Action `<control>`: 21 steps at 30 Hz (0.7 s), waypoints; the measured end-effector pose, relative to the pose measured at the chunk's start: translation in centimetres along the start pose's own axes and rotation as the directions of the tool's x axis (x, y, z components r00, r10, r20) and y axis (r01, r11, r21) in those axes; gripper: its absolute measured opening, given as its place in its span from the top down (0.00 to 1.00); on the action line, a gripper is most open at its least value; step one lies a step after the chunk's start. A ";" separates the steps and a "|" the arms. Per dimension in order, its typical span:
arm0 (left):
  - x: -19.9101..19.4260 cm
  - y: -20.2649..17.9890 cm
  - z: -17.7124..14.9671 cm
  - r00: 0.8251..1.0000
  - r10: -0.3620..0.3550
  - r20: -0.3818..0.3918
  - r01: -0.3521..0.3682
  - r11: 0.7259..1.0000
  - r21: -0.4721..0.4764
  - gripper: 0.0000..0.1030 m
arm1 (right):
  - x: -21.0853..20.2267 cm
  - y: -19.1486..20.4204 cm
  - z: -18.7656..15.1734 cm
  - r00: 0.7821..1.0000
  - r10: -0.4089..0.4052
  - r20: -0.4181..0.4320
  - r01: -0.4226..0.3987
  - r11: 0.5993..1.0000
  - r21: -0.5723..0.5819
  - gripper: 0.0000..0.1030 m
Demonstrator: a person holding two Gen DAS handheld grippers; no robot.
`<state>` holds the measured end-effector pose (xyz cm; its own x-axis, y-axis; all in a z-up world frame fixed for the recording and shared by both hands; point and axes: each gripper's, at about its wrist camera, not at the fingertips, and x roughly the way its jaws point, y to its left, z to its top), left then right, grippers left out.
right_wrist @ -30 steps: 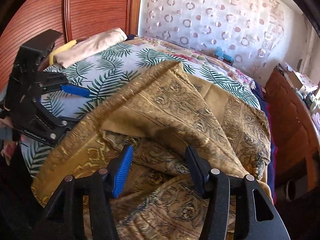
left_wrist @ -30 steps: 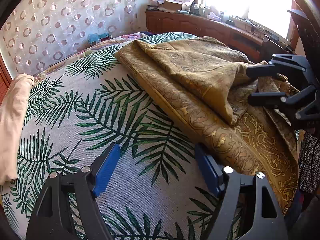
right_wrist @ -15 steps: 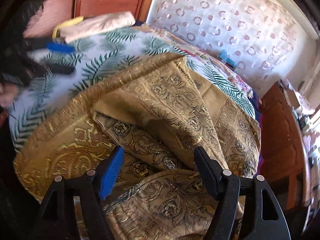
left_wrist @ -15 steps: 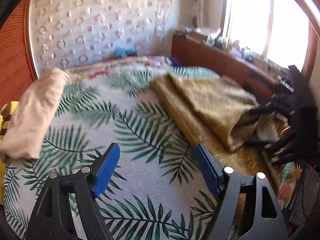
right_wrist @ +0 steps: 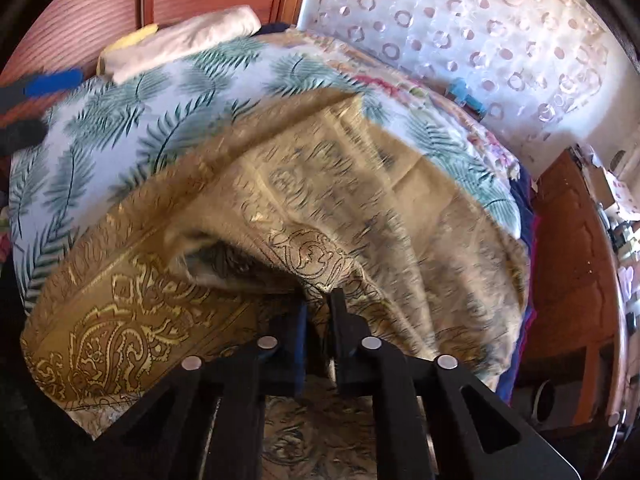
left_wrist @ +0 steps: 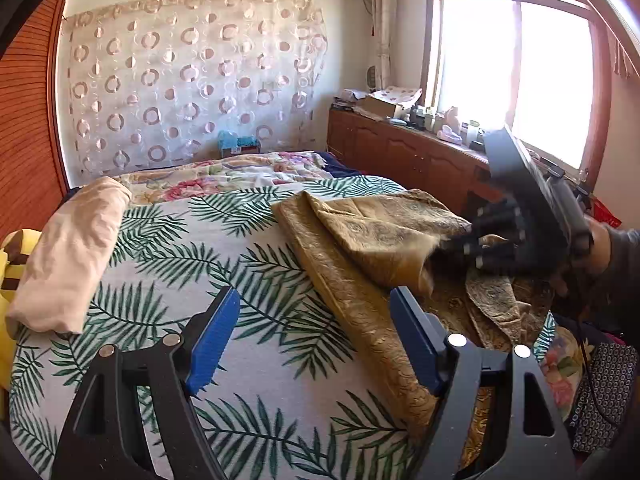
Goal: Fold small clothes
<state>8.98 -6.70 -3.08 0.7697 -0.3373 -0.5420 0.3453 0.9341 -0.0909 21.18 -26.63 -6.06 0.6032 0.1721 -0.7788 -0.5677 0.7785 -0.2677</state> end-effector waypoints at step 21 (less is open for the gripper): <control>1.0 -1.7 -0.8 0.999 -0.027 -0.040 0.028 0.999 0.018 0.24 | -1.7 -10.1 -1.2 0.991 -0.110 0.077 0.060 0.874 0.482 0.73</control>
<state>8.67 -8.55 -4.13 0.7378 -0.3579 -0.5723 0.3767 0.9219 -0.0908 25.21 -35.47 -2.71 0.7032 0.1312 -0.6988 -0.1905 0.9817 -0.0074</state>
